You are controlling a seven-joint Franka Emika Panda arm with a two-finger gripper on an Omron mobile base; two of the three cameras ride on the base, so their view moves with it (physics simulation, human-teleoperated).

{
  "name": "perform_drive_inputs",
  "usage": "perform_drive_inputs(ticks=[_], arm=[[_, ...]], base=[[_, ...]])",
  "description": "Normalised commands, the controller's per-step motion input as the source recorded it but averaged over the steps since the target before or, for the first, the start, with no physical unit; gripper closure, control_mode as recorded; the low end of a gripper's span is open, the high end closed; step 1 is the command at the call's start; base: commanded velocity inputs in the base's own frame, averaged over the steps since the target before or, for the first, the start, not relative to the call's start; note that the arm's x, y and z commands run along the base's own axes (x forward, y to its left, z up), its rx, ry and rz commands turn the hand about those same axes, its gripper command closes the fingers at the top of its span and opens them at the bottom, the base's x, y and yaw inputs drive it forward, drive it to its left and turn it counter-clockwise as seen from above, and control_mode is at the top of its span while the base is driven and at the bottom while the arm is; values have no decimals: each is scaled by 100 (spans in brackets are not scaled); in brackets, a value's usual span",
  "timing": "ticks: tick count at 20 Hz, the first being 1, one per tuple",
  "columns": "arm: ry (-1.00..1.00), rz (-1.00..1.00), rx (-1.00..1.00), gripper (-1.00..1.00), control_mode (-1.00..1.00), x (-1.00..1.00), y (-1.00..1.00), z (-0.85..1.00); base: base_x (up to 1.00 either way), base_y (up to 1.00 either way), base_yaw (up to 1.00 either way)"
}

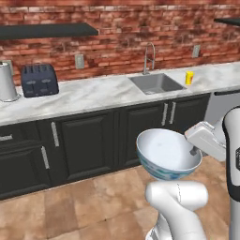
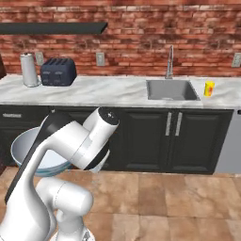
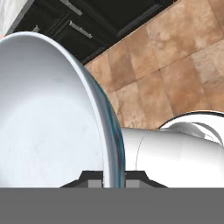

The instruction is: Pick the cup and bowl from the counter and place them on the counter next to the sink.

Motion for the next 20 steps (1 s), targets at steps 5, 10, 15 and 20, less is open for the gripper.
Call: perform_drive_inputs(ticks=[5, 10, 15, 20], arm=[[0, 0, 0, 100, 100, 0, 0, 0], [0, 0, 0, 100, 100, 0, 0, 0], [0, 0, 0, 100, 100, 0, 0, 0], [0, 0, 0, 100, 100, 0, 0, 0]], base=[[100, -29, 0], [100, -40, 0], [100, -33, 0], [100, -1, 1]])
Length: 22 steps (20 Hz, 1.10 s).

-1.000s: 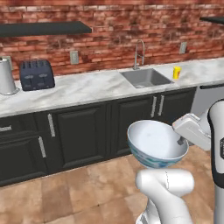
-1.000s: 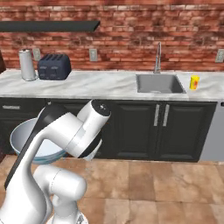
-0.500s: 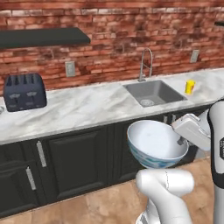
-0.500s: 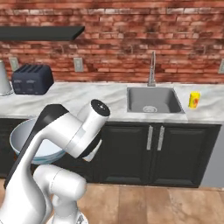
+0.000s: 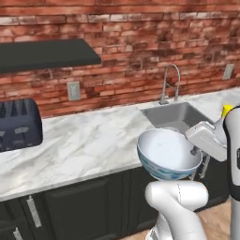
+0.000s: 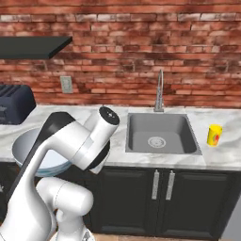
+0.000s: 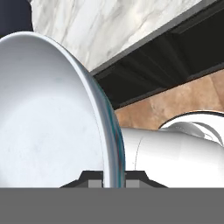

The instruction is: Pick the cup and bowl from the counter and place them on the counter next to the sink.

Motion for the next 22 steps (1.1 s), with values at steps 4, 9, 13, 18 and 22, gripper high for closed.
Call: perform_drive_inputs(ticks=[4, 9, 13, 18, 22], arm=[[0, 0, 0, 100, 100, 0, 0, 0], [0, 0, 0, 100, 100, 0, 0, 0], [0, 0, 0, 100, 100, 0, 0, 0], [0, 0, 0, 100, 100, 0, 0, 0], [0, 0, 0, 100, 100, 0, 0, 0]], base=[[100, 0, 2], [77, -3, 1], [0, 0, 0], [0, 0, 0], [0, 0, 0]])
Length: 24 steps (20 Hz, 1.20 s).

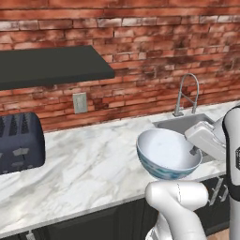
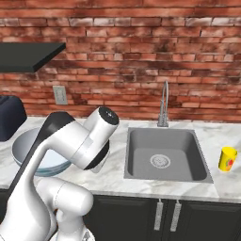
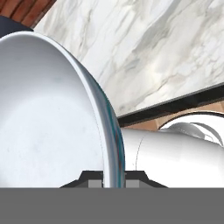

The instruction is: Pick the cup and bowl from the counter and place them on the counter next to the sink.

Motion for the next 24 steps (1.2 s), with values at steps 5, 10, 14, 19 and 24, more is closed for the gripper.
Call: perform_drive_inputs(ticks=[5, 10, 14, 19, 24], arm=[[0, 0, 0, 100, 100, 0, 0, 0], [0, 0, 0, 100, -100, 4, 0, 0], [6, 2, 0, 100, -100, 53, -2, 4], [13, 0, -5, 100, -100, 74, -2, 6], [4, 0, -13, 100, -100, 85, -30, -20]], base=[[0, 0, 0], [0, 0, 0], [0, 0, 0], [0, 0, 0], [0, 0, 0]])
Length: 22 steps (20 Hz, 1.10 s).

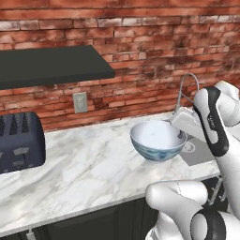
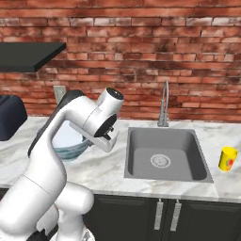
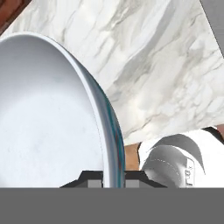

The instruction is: Pick the cup and bowl from the counter and place them on the counter next to the sink.

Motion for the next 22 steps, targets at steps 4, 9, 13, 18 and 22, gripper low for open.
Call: perform_drive_inputs(ticks=[4, 9, 13, 18, 22], arm=[[0, 0, -11, 100, -100, 64, -42, -26], [0, 0, -3, 100, -100, 41, -42, -11], [0, 0, 0, 100, -100, 28, -34, -24], [1, 0, 0, 100, -100, 21, -13, -46], [0, -1, 0, 100, -100, 28, 0, -51]], base=[[0, 0, 0], [0, 0, 0], [0, 0, 0], [0, 0, 0], [0, 0, 0]])
